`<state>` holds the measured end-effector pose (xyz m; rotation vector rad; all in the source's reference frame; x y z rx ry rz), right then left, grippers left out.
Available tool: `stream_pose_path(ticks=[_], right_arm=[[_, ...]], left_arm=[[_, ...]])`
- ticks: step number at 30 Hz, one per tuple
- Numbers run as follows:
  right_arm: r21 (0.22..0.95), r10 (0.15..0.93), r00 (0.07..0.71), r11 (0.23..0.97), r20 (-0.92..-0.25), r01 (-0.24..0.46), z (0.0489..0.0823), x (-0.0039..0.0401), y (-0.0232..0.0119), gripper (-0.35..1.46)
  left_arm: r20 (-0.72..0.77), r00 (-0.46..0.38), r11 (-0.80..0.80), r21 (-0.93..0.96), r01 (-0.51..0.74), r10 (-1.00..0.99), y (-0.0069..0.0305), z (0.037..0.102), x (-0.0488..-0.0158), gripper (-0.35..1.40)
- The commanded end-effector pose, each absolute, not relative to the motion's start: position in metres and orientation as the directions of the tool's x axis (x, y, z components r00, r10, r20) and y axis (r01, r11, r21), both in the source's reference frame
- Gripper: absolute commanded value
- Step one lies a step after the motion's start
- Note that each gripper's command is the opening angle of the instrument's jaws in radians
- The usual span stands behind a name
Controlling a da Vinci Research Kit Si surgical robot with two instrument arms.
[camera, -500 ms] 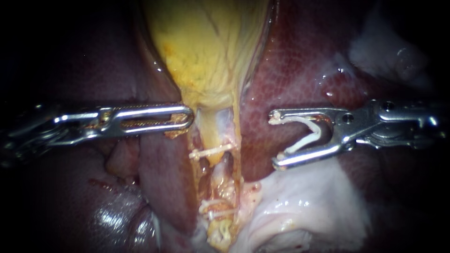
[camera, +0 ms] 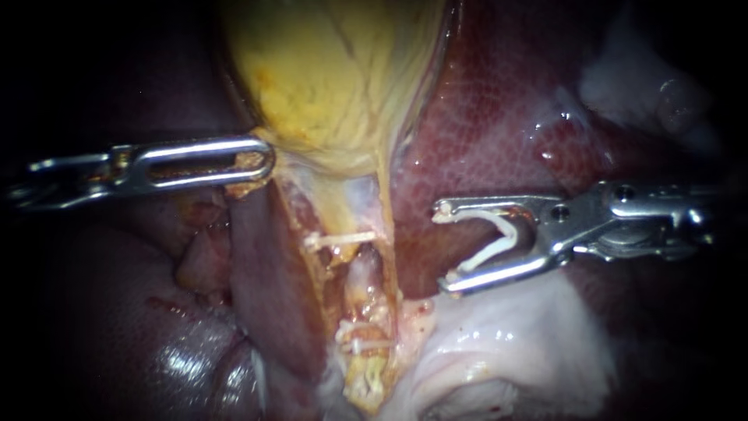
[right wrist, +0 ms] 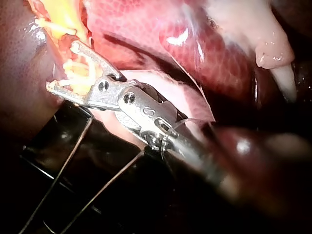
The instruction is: Clipping first clip right tube
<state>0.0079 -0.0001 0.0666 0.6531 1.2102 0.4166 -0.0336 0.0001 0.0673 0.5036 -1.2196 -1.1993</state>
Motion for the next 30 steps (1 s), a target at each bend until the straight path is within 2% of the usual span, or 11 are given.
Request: stream_pose_path(ticks=[1, 6, 13, 20, 25, 30], right_arm=[[0.67, 0.623, 0.325, 0.741, -0.711, 0.044, 0.0676, 0.0081, -0.0005, 0.6], [0.694, 0.64, 0.362, 0.72, -0.677, 0.025, 0.0722, 0.009, -0.0018, 0.6], [0.72, 0.662, 0.371, 0.693, -0.651, 0.028, 0.076, 0.011, -0.0025, 0.6], [0.75, 0.679, 0.375, 0.658, -0.631, 0.069, 0.0767, 0.014, -0.0038, 0.6], [0.77, 0.686, 0.386, 0.627, -0.617, 0.118, 0.0761, 0.0147, -0.0055, 0.59], [0.785, 0.689, 0.404, 0.603, -0.602, 0.142, 0.0772, 0.0148, -0.0069, 0.58]], left_arm=[[0.44, -0.121, 0.355, 0.834, 0.423, -0.89, 0.0001, 0.0671, -0.0333, -0.35], [0.444, -0.128, 0.356, 0.833, 0.423, -0.887, 0.0002, 0.0662, -0.0324, -0.35], [0.444, -0.132, 0.355, 0.834, 0.423, -0.886, 0.0, 0.0657, -0.0322, -0.35], [0.444, -0.132, 0.355, 0.834, 0.423, -0.886, 0.0, 0.0656, -0.0322, -0.35], [0.444, -0.132, 0.355, 0.834, 0.423, -0.886, 0.0, 0.0657, -0.0322, -0.35], [0.444, -0.131, 0.355, 0.834, 0.422, -0.886, 0.0, 0.0657, -0.0322, -0.35]])
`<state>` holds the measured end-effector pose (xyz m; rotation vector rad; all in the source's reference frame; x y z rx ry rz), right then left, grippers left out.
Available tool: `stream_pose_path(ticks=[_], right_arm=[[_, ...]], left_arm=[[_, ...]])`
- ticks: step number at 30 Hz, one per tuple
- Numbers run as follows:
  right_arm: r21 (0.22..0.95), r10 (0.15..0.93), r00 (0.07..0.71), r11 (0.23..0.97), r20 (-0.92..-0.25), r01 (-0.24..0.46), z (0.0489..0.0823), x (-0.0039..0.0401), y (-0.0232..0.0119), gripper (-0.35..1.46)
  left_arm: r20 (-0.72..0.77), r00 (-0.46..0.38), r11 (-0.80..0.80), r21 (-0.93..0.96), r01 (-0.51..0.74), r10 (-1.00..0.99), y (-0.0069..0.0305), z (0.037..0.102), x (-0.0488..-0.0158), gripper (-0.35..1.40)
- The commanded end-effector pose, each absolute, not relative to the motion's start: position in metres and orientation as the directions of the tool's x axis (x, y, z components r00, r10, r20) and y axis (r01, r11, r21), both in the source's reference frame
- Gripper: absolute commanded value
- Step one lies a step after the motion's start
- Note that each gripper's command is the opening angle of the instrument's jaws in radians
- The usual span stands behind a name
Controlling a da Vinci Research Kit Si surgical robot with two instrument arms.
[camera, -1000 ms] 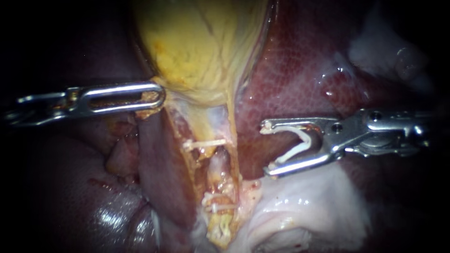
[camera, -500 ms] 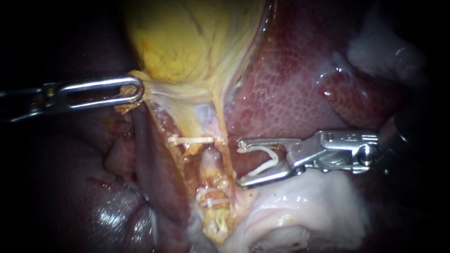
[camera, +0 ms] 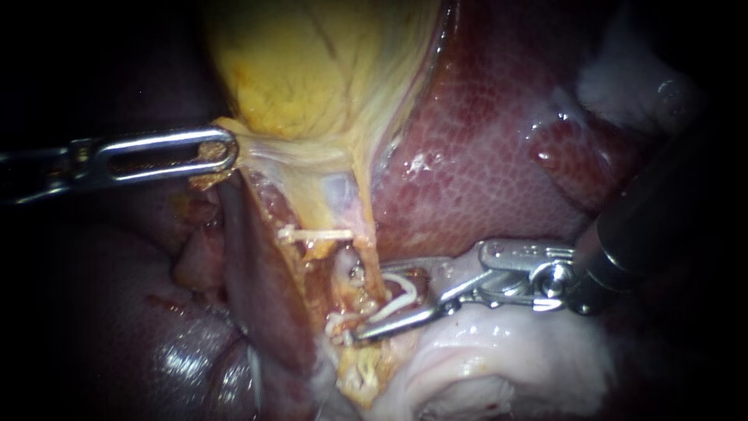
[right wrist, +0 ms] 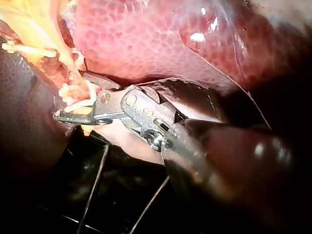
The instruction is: Clipping first clip right tube
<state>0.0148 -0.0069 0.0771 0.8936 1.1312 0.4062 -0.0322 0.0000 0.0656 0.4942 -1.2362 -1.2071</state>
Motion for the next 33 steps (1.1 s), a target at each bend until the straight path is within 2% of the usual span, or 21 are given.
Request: stream_pose_path(ticks=[1, 11, 14, 16, 17, 18, 33], right_arm=[[0.786, 0.688, 0.408, 0.601, -0.6, 0.143, 0.0775, 0.0148, -0.0071, 0.58], [0.8, 0.69, 0.439, 0.586, -0.575, 0.127, 0.0794, 0.0141, -0.0076, 0.53], [0.806, 0.693, 0.447, 0.58, -0.565, 0.118, 0.0798, 0.0136, -0.0074, 0.45], [0.828, 0.714, 0.455, 0.551, -0.531, 0.103, 0.0798, 0.0127, -0.0072, 0.05], [0.834, 0.718, 0.463, 0.543, -0.52, 0.095, 0.0797, 0.0124, -0.0071, -0.23], [0.834, 0.715, 0.471, 0.544, -0.518, 0.092, 0.0797, 0.0122, -0.007, -0.35], [0.839, 0.716, 0.481, 0.538, -0.506, 0.082, 0.0798, 0.0122, -0.0071, -0.35]], left_arm=[[0.444, -0.131, 0.355, 0.834, 0.422, -0.886, 0.0, 0.0657, -0.0322, -0.35], [0.445, -0.132, 0.355, 0.833, 0.424, -0.886, 0.0, 0.0657, -0.032, -0.35], [0.445, -0.132, 0.355, 0.833, 0.425, -0.886, 0.0, 0.0657, -0.032, -0.35], [0.445, -0.132, 0.355, 0.833, 0.425, -0.886, 0.0, 0.0657, -0.032, -0.35], [0.445, -0.132, 0.355, 0.833, 0.425, -0.886, 0.0, 0.0657, -0.032, -0.35], [0.445, -0.132, 0.355, 0.833, 0.425, -0.886, -0.0001, 0.0657, -0.032, -0.35], [0.444, -0.132, 0.354, 0.833, 0.425, -0.886, -0.0001, 0.0656, -0.032, -0.35]])
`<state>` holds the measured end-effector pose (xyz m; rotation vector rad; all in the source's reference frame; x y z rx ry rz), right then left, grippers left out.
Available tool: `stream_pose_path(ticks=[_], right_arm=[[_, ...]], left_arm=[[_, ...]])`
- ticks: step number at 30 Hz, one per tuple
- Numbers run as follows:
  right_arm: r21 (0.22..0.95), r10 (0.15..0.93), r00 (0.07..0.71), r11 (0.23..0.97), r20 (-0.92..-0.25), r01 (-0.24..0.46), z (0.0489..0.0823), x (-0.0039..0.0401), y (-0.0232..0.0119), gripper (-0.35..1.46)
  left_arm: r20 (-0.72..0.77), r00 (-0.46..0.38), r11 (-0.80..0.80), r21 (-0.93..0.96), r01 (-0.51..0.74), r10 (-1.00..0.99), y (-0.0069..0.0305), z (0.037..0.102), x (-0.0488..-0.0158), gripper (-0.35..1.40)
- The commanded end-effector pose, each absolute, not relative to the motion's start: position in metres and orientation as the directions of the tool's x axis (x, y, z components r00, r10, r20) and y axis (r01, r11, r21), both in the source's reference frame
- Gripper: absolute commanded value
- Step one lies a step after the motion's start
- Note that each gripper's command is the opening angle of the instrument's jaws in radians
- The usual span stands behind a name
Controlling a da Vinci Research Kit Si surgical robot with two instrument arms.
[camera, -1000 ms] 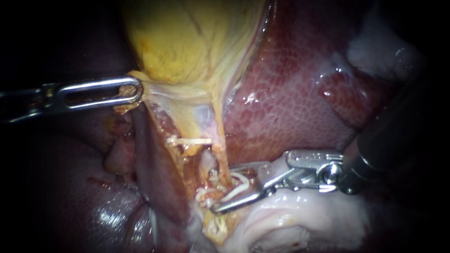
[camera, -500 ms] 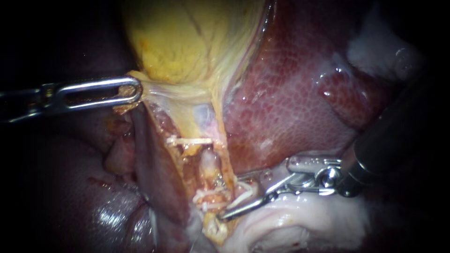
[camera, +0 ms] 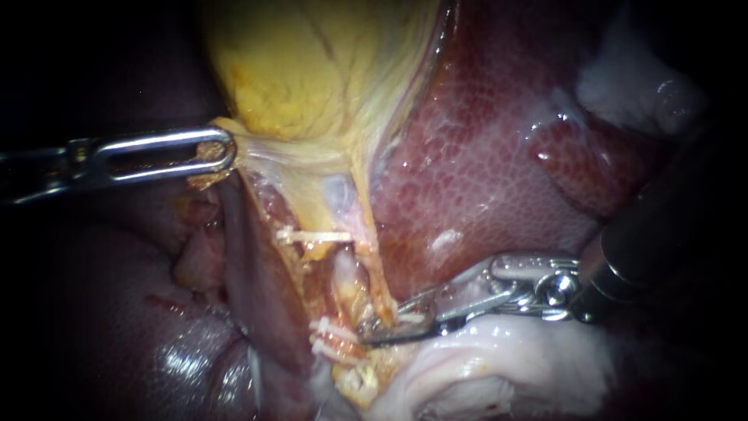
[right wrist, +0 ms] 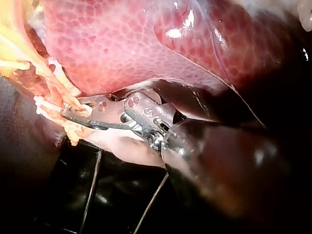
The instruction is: Clipping first clip right tube
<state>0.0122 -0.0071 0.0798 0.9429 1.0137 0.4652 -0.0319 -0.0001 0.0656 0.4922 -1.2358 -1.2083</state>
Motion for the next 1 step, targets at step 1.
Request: stream_pose_path(ticks=[1], right_arm=[[0.839, 0.716, 0.481, 0.538, -0.506, 0.082, 0.0798, 0.0122, -0.0071, -0.35]], left_arm=[[0.444, -0.132, 0.354, 0.833, 0.425, -0.886, 0.0, 0.0656, -0.032, -0.35]])
